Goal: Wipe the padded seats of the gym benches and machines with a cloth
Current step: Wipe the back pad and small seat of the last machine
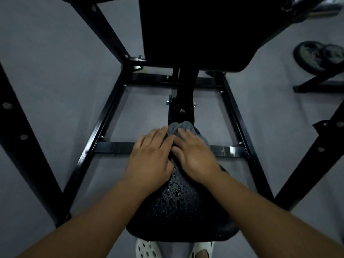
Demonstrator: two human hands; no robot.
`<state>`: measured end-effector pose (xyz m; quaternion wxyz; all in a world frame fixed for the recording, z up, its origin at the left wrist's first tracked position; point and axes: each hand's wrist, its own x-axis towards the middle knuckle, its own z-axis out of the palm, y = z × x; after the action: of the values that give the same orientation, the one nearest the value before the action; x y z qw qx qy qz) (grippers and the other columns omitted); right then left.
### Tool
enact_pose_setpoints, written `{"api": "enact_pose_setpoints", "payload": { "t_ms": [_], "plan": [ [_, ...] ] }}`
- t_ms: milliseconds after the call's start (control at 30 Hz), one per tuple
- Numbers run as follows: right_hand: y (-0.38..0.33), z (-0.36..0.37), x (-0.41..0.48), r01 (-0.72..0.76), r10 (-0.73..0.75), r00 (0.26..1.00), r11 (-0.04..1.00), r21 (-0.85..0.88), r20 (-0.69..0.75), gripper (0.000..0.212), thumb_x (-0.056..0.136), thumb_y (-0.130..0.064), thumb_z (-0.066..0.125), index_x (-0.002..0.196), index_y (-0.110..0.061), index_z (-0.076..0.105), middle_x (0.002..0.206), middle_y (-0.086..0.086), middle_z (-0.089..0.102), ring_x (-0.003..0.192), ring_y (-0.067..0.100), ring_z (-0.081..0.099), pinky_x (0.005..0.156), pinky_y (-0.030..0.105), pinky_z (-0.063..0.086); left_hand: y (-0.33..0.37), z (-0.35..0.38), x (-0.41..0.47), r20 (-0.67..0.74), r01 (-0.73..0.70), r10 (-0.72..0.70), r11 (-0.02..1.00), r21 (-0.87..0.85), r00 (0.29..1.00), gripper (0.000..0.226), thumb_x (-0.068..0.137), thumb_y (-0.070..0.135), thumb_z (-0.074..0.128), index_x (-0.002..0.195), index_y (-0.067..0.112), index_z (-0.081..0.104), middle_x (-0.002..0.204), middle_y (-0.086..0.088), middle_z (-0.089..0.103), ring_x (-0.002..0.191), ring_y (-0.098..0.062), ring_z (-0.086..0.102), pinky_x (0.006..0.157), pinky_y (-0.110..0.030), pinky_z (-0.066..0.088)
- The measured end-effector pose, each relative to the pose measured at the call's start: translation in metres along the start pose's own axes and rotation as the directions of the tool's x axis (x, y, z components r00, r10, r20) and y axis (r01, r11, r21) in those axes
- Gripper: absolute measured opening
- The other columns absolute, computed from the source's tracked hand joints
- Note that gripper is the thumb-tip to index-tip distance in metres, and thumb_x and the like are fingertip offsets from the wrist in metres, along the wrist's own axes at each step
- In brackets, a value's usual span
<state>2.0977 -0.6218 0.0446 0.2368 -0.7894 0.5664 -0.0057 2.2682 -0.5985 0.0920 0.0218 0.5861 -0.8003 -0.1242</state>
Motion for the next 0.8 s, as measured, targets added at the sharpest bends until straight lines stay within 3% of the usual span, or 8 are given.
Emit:
{"api": "enact_pose_setpoints", "payload": {
  "t_ms": [133,200,300,400,467,567,733,800],
  "plan": [
    [0.010,-0.005,0.031,-0.043,0.040,0.998,0.997,-0.057,-0.055,0.070,0.096,-0.052,0.010,0.151,-0.021,0.040,0.160,0.006,0.033,0.149,0.028,0.025,0.121,0.045,0.024,-0.005,0.022,0.005,0.013,0.042,-0.041,0.998,-0.040,0.999,0.064,0.084,0.029,0.041,0.146,0.012,0.045,0.152,-0.005,0.044,0.138,-0.023,0.042,0.111,-0.042,0.034],
    [-0.010,0.006,0.046,-0.094,0.091,0.992,0.995,-0.029,-0.090,0.066,0.096,-0.049,0.014,0.148,-0.022,0.045,0.158,0.005,0.037,0.148,0.029,0.027,0.121,0.044,0.019,-0.014,0.030,0.004,0.037,0.081,-0.079,0.995,-0.056,0.996,0.067,0.084,0.029,0.031,0.147,0.010,0.043,0.151,-0.007,0.045,0.136,-0.024,0.045,0.107,-0.044,0.039],
    [-0.021,0.013,0.006,0.101,-0.102,0.995,0.995,-0.013,-0.022,0.058,0.100,-0.044,0.024,0.147,-0.022,0.047,0.158,0.001,0.038,0.149,0.025,0.027,0.121,0.040,0.016,-0.027,0.042,-0.007,0.062,0.119,-0.115,0.990,-0.071,0.991,0.062,0.090,0.030,0.029,0.146,0.008,0.044,0.149,-0.010,0.047,0.134,-0.027,0.047,0.105,-0.045,0.042],
    [0.014,0.003,-0.047,0.213,-0.212,0.977,0.975,-0.059,0.035,0.052,0.098,-0.043,0.036,0.144,-0.023,0.051,0.154,0.002,0.044,0.144,0.023,0.038,0.118,0.045,0.032,-0.025,0.046,-0.015,0.082,0.115,-0.107,0.989,-0.091,0.991,0.058,0.097,0.034,0.030,0.148,0.010,0.040,0.152,-0.008,0.043,0.136,-0.025,0.043,0.108,-0.043,0.041],
    [0.032,-0.001,-0.030,0.104,-0.105,0.995,0.993,-0.049,-0.003,0.052,0.097,-0.040,0.039,0.144,-0.020,0.050,0.155,0.006,0.042,0.145,0.027,0.036,0.114,0.047,0.038,-0.018,0.047,-0.016,0.088,0.112,-0.102,0.986,-0.119,0.991,0.057,0.097,0.033,0.032,0.148,0.011,0.041,0.153,-0.007,0.041,0.136,-0.025,0.043,0.109,-0.043,0.040],
    [0.005,0.005,0.017,-0.138,0.138,0.985,0.990,0.001,-0.101,0.057,0.100,-0.041,0.033,0.151,-0.017,0.040,0.161,0.007,0.031,0.151,0.029,0.022,0.121,0.047,0.026,-0.012,0.049,-0.013,0.095,0.121,-0.108,0.983,-0.138,0.990,0.058,0.096,0.031,0.030,0.148,0.008,0.042,0.153,-0.008,0.042,0.136,-0.026,0.043,0.110,-0.043,0.040],
    [-0.001,0.014,-0.064,0.211,-0.206,0.975,0.976,-0.060,0.081,0.056,0.100,-0.042,0.031,0.149,-0.019,0.044,0.159,0.003,0.037,0.149,0.022,0.028,0.121,0.043,0.025,-0.014,0.048,-0.020,0.109,0.142,-0.126,0.977,-0.161,0.986,0.060,0.096,0.034,0.026,0.147,0.008,0.042,0.153,-0.008,0.043,0.137,-0.024,0.043,0.112,-0.038,0.035],
    [0.023,0.006,-0.070,0.182,-0.177,0.982,0.979,-0.092,0.065,0.057,0.098,-0.043,0.033,0.148,-0.019,0.046,0.158,0.004,0.039,0.148,0.023,0.032,0.118,0.047,0.032,-0.016,0.044,-0.027,0.116,0.146,-0.129,0.978,-0.150,0.985,0.060,0.095,0.035,0.027,0.145,0.007,0.045,0.152,-0.008,0.045,0.136,-0.026,0.046,0.110,-0.040,0.038]
  ]
}}
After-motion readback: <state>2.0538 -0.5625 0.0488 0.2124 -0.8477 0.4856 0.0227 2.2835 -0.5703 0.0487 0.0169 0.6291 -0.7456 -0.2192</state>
